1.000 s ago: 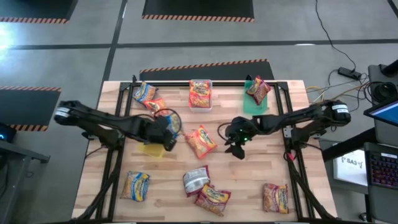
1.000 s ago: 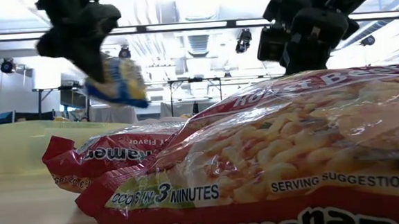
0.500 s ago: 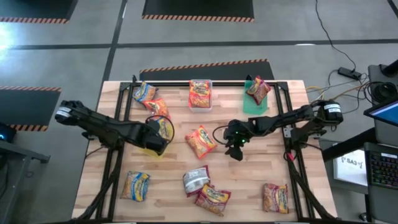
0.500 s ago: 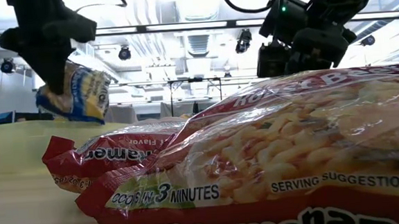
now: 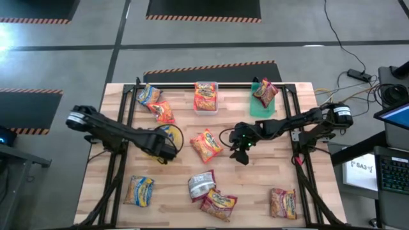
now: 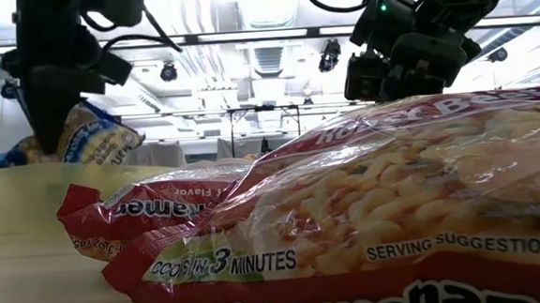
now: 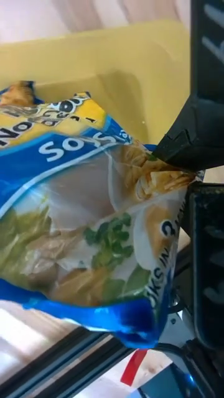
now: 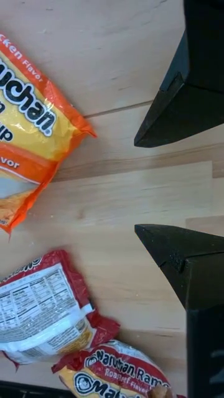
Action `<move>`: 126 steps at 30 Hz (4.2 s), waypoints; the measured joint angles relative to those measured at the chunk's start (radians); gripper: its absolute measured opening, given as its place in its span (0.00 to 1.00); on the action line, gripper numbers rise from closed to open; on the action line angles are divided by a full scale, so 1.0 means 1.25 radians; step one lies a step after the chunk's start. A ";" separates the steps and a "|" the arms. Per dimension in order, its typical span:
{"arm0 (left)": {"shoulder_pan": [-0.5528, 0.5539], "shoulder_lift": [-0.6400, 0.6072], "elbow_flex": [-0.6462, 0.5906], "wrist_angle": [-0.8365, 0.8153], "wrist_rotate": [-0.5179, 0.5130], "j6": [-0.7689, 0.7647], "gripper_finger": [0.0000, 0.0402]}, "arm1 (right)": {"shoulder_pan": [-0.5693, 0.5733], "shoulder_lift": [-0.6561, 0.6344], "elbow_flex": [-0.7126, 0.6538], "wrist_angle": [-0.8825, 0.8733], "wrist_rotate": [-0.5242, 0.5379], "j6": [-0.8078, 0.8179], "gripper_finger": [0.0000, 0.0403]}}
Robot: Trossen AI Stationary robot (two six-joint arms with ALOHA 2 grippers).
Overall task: Sort Maruchan noodles
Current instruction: Put the blue noodle pack into the yellow bin, then put the orange noodle pack into the transparent bin
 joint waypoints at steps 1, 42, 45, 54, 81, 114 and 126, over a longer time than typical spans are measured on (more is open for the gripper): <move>0.000 0.005 0.000 0.000 0.007 0.009 0.00 | 0.000 0.000 0.000 0.000 0.000 0.001 0.50; -0.012 0.007 0.158 -0.095 -0.284 0.003 0.50 | -0.024 -0.119 0.029 -0.113 0.084 0.015 0.50; -0.012 0.007 0.161 0.004 -0.289 0.036 0.50 | -0.024 -0.109 0.028 -0.102 0.083 0.043 0.50; -0.016 0.007 0.011 0.470 -0.210 0.187 0.50 | -0.023 -0.036 0.027 -0.038 0.082 0.143 0.50; 0.015 0.150 -0.182 0.961 -0.116 0.187 0.50 | -0.044 0.138 0.070 0.092 0.125 0.197 0.50; 0.093 0.336 0.077 0.754 -0.093 0.462 0.50 | -0.072 0.163 0.077 0.126 0.124 0.154 0.50; 0.101 0.378 0.123 0.735 -0.063 0.508 0.50 | -0.091 0.162 0.076 0.070 0.124 0.144 0.50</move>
